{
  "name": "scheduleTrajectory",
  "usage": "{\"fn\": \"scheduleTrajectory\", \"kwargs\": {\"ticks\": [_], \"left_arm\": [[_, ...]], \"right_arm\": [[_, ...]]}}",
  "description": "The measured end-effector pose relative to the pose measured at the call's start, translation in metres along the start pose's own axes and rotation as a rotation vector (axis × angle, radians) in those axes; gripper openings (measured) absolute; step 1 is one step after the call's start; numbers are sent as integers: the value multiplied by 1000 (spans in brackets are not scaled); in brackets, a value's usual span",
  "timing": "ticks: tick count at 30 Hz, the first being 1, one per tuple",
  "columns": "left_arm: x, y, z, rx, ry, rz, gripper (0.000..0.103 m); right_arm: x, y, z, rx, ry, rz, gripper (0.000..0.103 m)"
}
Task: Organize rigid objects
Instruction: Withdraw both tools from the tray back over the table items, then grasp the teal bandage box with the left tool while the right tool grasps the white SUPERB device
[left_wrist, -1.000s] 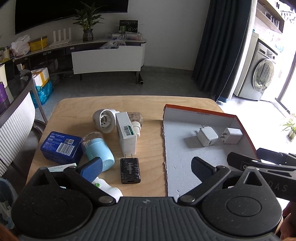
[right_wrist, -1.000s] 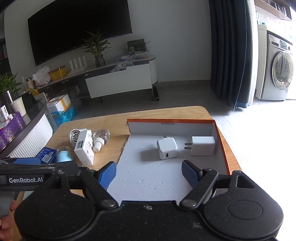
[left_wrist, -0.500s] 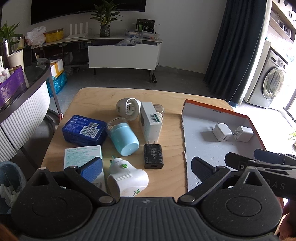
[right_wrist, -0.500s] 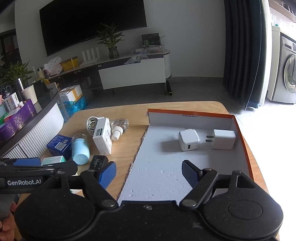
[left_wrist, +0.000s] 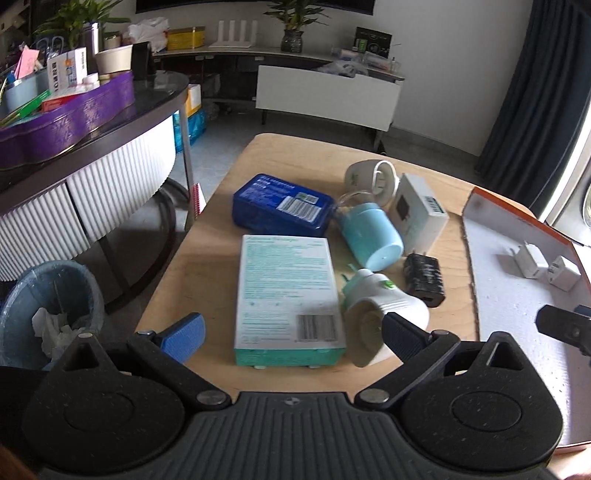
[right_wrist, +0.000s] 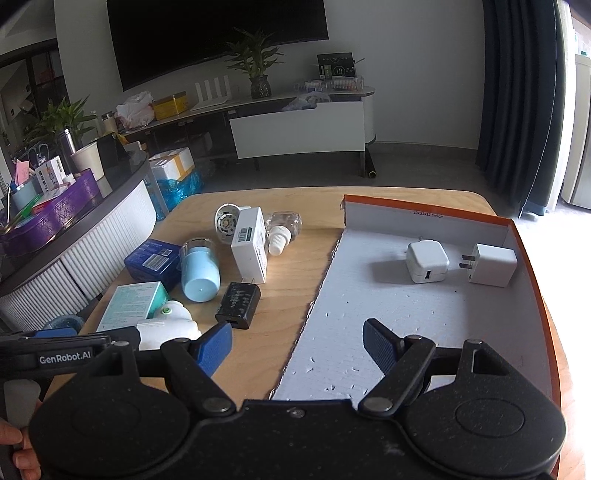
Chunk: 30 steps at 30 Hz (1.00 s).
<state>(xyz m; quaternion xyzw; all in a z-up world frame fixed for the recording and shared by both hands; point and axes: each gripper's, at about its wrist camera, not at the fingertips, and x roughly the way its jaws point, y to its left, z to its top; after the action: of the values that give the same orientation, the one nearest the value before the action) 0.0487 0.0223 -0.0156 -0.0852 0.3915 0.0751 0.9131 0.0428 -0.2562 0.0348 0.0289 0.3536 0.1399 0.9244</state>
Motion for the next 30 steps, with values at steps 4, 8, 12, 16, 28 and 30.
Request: {"fn": "scheduleTrajectory", "kwargs": {"ticks": [4, 8, 12, 16, 28, 30], "left_arm": [[11, 9, 2, -16, 9, 23, 103], [26, 15, 3, -25, 8, 7, 103], [36, 10, 7, -16, 21, -7, 103], [44, 6, 5, 11, 18, -1, 103], [28, 22, 11, 13, -45, -49, 72], [20, 27, 14, -7, -66, -56, 72]], "right_arm": [[3, 0, -3, 4, 8, 3, 92], [3, 2, -3, -1, 12, 9, 92], [5, 2, -5, -1, 18, 6, 92], [7, 5, -6, -7, 27, 7, 92], [30, 34, -8, -69, 97, 159, 92], [38, 44, -7, -100, 113, 197, 92]]}}
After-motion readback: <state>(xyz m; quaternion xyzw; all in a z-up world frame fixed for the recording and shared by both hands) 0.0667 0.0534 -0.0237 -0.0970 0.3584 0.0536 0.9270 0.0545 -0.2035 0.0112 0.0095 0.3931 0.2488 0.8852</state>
